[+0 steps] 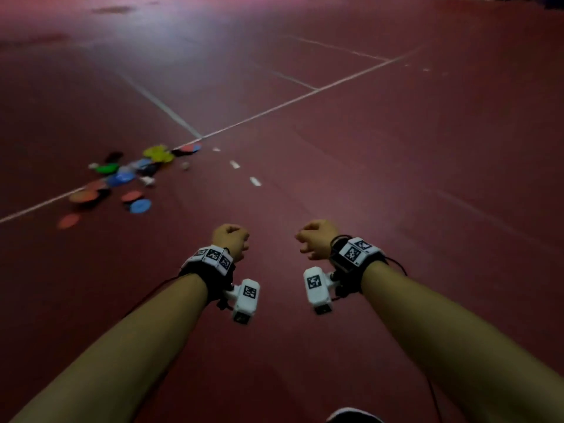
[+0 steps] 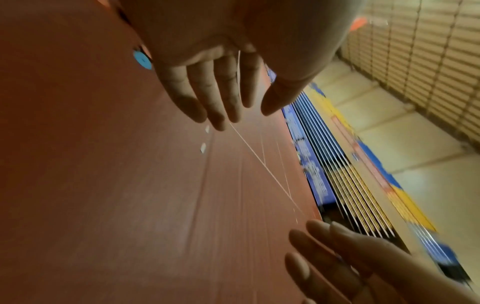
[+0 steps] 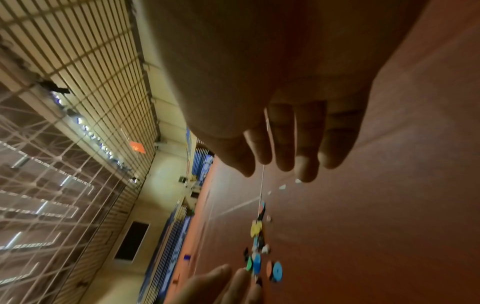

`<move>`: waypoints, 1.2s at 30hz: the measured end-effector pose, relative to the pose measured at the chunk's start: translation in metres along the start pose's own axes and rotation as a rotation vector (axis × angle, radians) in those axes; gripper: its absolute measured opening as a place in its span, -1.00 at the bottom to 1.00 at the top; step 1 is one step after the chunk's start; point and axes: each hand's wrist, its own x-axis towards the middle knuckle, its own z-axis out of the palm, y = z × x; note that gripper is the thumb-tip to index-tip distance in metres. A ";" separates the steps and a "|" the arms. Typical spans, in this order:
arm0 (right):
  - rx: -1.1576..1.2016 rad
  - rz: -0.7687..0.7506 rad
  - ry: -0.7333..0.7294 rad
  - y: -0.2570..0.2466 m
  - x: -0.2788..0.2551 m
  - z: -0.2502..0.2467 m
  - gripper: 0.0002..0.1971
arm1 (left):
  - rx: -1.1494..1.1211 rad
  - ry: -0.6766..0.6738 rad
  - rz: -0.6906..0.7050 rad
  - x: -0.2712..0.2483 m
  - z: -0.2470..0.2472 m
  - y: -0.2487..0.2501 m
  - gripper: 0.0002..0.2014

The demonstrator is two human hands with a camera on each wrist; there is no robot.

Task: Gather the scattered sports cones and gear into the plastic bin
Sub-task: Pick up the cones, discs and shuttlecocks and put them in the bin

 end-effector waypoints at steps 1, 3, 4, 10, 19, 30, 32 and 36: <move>-0.026 -0.015 -0.037 -0.020 0.016 0.029 -0.96 | -0.008 0.049 -0.007 0.017 -0.033 -0.005 -0.83; -0.061 -0.032 -0.105 -0.054 0.048 0.083 -0.94 | -0.019 0.134 -0.048 0.048 -0.091 -0.018 -0.77; -0.081 -0.036 -0.140 -0.068 0.063 0.109 -0.94 | -0.071 0.175 -0.071 0.058 -0.114 -0.023 -0.78; -0.167 -0.083 -0.364 -0.148 0.171 0.266 -0.95 | -0.274 0.418 -0.148 0.136 -0.236 -0.036 -0.91; -0.195 -0.111 -0.625 -0.326 0.330 0.483 -0.90 | -0.418 0.761 -0.211 0.275 -0.437 0.018 -0.92; -0.360 -0.147 -0.685 -0.434 0.493 0.684 -0.92 | -0.487 0.813 -0.318 0.489 -0.618 0.009 -0.89; -0.356 -0.114 -0.647 -0.457 0.530 0.711 -0.89 | -0.452 0.749 -0.326 0.536 -0.640 0.011 -0.88; -0.325 -0.037 -0.521 -0.531 0.607 0.771 -0.88 | -0.496 0.637 -0.368 0.651 -0.716 0.045 -0.89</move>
